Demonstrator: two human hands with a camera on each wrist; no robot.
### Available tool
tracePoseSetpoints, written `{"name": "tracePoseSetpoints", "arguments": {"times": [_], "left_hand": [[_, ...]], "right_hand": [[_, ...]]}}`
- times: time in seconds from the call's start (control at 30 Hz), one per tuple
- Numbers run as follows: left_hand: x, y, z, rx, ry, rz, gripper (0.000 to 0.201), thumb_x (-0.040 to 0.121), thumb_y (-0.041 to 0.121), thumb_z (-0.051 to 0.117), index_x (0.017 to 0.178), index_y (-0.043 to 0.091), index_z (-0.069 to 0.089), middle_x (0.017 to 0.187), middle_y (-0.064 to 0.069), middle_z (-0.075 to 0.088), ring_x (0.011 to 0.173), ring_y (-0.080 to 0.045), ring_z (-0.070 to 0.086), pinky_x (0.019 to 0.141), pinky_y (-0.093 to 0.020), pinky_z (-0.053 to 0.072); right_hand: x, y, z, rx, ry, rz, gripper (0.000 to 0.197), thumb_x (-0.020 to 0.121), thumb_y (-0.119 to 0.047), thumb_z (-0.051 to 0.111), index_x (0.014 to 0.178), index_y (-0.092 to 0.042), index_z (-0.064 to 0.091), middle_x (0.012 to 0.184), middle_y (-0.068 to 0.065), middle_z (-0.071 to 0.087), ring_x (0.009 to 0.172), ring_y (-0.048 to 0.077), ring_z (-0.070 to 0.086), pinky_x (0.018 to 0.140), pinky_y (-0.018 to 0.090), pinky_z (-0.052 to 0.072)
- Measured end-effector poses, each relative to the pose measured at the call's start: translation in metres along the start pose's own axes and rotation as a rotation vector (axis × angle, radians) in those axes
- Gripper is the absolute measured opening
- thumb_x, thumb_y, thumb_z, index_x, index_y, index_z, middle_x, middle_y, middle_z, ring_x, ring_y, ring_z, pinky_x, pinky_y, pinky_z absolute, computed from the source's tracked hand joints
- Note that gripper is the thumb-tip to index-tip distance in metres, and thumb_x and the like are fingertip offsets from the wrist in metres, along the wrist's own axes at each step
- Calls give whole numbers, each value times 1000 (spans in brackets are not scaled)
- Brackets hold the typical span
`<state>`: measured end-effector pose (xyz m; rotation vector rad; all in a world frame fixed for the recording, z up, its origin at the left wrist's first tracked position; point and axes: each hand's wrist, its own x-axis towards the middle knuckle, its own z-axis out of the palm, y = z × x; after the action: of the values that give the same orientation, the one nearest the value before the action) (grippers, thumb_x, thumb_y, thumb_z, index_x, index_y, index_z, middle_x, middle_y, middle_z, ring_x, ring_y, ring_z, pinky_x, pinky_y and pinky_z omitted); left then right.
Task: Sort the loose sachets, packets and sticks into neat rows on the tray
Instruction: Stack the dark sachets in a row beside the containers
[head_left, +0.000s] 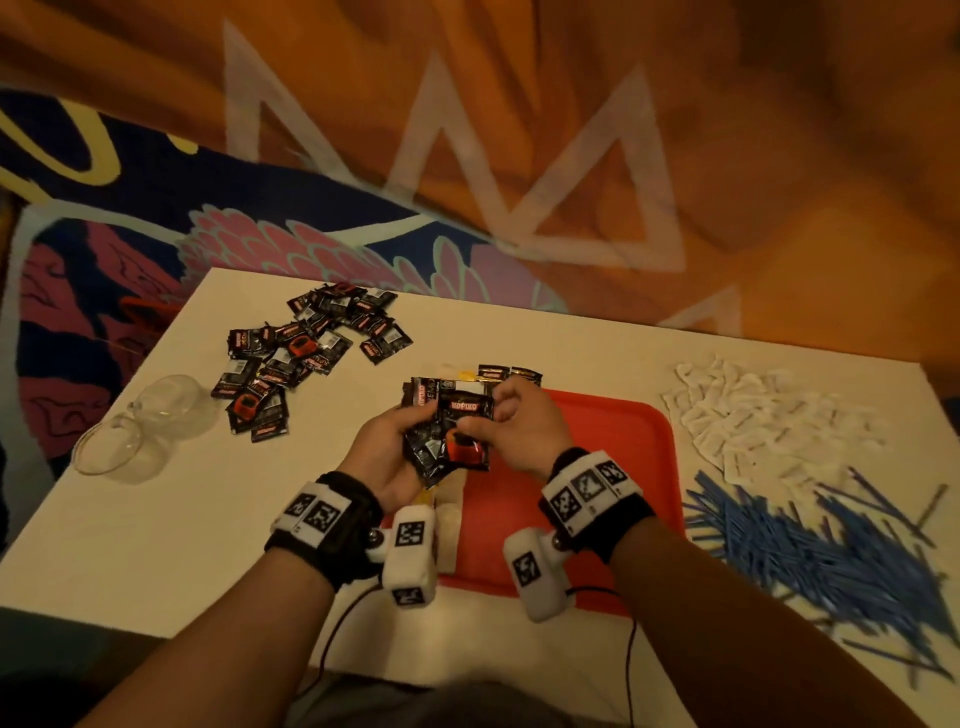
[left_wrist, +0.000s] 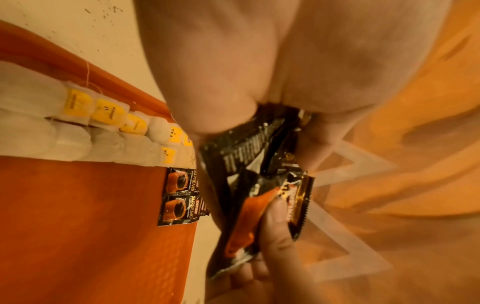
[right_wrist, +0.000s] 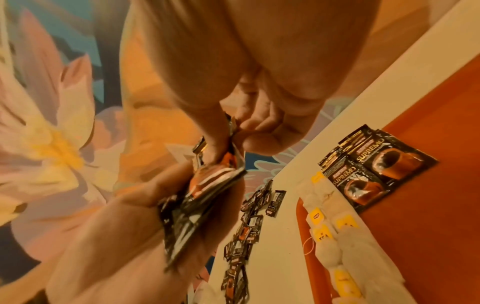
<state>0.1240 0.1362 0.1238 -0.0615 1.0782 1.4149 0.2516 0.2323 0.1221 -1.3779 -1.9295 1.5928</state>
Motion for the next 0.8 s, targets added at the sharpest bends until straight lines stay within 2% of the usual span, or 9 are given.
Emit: {"name": "tracePoseSetpoints", "arguments": {"times": [0.1, 0.27, 0.33, 0.4, 0.47, 0.53, 0.63, 0.7, 0.8], "left_hand": [[-4, -11, 8, 105, 69, 79, 28, 98, 10, 50, 122, -2, 61, 102, -22, 71, 81, -31, 68, 80, -44, 54], [-17, -19, 18, 238, 88, 128, 16, 97, 3, 54, 112, 1, 60, 85, -20, 73, 70, -30, 71, 64, -42, 60], [-22, -19, 18, 279, 88, 112, 16, 97, 1, 54, 112, 1, 60, 83, -20, 73, 67, -30, 71, 59, -39, 60], [-27, -20, 17, 309, 86, 78, 18, 96, 1, 55, 113, 0, 59, 85, -22, 73, 68, -30, 71, 57, -38, 60], [-30, -19, 17, 324, 85, 44, 19, 95, 1, 57, 114, -1, 59, 89, -24, 72, 71, -32, 70, 57, -37, 60], [-31, -17, 18, 323, 85, 18, 23, 94, 3, 59, 116, -3, 59, 91, -24, 72, 73, -33, 68, 57, -37, 60], [-27, -12, 20, 274, 67, -23, 37, 93, 8, 61, 124, -11, 55, 97, -27, 69, 74, -35, 66, 56, -37, 59], [-25, -7, 22, 233, 42, -53, 34, 95, 13, 59, 121, -10, 57, 95, -26, 69, 73, -36, 67, 56, -38, 60], [-22, 2, 23, 192, 20, -93, 28, 100, 12, 49, 120, -5, 58, 100, -25, 69, 77, -36, 71, 61, -45, 60]], "right_hand": [[-4, 9, -14, 105, 12, 29, 32, 76, -22, 84, 92, -19, 57, 88, 3, 65, 81, 21, 64, 74, 36, 54], [-8, 15, -39, 356, 117, 49, 18, 83, -5, 73, 79, -13, 57, 88, 15, 71, 80, 32, 70, 70, 48, 56], [-11, 8, -46, 579, 120, 56, 14, 90, 5, 58, 88, -7, 52, 92, 18, 70, 75, 27, 71, 64, 41, 56], [-14, 1, -51, 676, 138, 20, 18, 93, 8, 47, 96, -9, 46, 94, 16, 70, 70, 23, 70, 60, 36, 54], [-15, 0, -51, 579, 119, -25, 21, 94, 4, 50, 99, -15, 45, 92, 11, 68, 68, 22, 66, 65, 40, 54], [-16, 4, -47, 314, 31, -89, 25, 89, -9, 66, 103, -25, 52, 93, 6, 66, 72, 21, 64, 72, 41, 56], [-17, 10, -35, -5, -97, -158, 17, 81, -23, 79, 91, -24, 64, 84, -1, 64, 75, 16, 60, 72, 37, 52], [-15, 14, -27, 44, -50, -128, 16, 79, -20, 80, 77, -26, 65, 79, -5, 64, 76, 16, 61, 72, 37, 51], [-13, 19, -19, 202, 15, -41, 23, 78, -12, 79, 69, -25, 63, 70, -4, 64, 60, 12, 58, 56, 29, 45]]}}
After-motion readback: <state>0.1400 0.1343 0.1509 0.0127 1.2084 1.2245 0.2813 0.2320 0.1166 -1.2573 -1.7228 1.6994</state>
